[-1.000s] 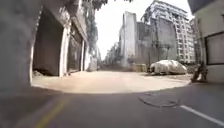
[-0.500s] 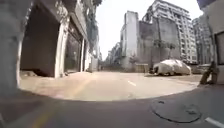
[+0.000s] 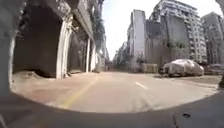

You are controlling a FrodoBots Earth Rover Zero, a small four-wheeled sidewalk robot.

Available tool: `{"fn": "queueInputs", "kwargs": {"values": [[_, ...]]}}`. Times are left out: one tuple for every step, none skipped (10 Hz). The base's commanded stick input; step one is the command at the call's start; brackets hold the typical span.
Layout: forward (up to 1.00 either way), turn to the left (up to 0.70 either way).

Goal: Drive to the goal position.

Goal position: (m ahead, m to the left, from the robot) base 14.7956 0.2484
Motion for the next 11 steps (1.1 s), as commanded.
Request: {"fn": "queueInputs", "kwargs": {"values": [[1.0, 0.06], [1.0, 0.06], [1.0, 0.06], [1.0, 0.06], [1.0, 0.06], [1.0, 0.06], [1.0, 0.06], [1.0, 0.06], [1.0, 0.06], [1.0, 0.06], [1.0, 0.06]]}}
